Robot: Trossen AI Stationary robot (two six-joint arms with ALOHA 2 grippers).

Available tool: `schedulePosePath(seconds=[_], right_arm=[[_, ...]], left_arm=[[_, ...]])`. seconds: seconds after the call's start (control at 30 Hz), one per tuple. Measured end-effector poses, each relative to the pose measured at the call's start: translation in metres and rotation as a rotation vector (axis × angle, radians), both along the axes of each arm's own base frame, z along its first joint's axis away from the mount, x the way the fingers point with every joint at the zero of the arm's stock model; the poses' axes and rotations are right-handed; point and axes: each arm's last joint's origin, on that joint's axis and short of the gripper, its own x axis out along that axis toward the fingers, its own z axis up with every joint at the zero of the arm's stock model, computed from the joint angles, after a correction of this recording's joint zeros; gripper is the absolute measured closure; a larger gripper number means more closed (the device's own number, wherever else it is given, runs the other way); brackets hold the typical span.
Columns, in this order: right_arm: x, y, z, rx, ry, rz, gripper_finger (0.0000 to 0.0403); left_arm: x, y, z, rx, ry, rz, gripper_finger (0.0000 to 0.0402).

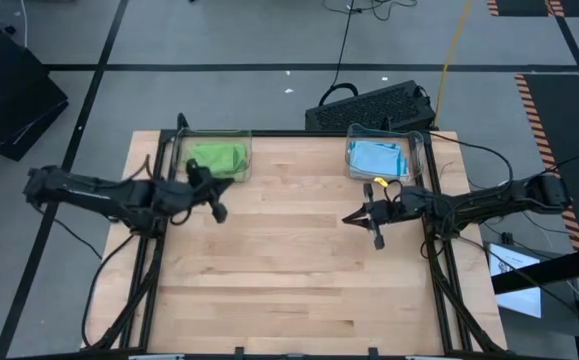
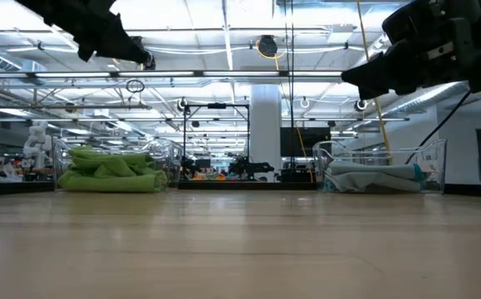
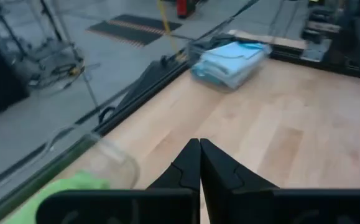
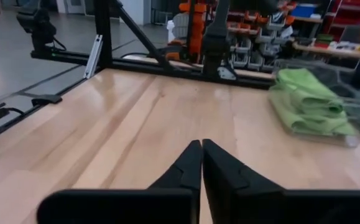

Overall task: Fold microfiber towels
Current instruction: Return to Home Position

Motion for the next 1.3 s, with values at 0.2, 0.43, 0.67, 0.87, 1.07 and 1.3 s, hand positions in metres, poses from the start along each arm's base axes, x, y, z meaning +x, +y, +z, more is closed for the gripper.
schedulePosePath(seconds=[0.2,0.43,0.67,0.87,1.07,1.3], right_arm=[[-0.005,-0.002,0.009,-0.05,-0.058,-0.006,0.0396],[-0.014,-0.003,0.009,-0.092,-0.012,-0.043,0.0402],[-0.016,-0.003,0.009,-0.086,0.002,-0.049,0.0402],[-0.017,-0.002,0.007,-0.086,0.002,-0.045,0.0402],[-0.026,-0.002,-0.01,-0.103,-0.054,-0.045,0.0403],[-0.031,-0.001,-0.01,-0.105,-0.161,-0.047,0.0403]], left_arm=[[0.011,-0.019,-0.017,0.037,-0.029,-0.08,0.0399],[0.018,-0.019,-0.036,0.081,0.121,-0.083,0.038],[0.03,-0.022,-0.043,0.044,0.099,-0.07,0.0394],[0.049,-0.035,-0.058,0.08,0.121,-0.126,0.0392],[0.071,-0.046,-0.069,0.128,0.075,-0.177,0.0398],[0.093,-0.054,-0.082,0.163,0.015,-0.277,0.0394]])
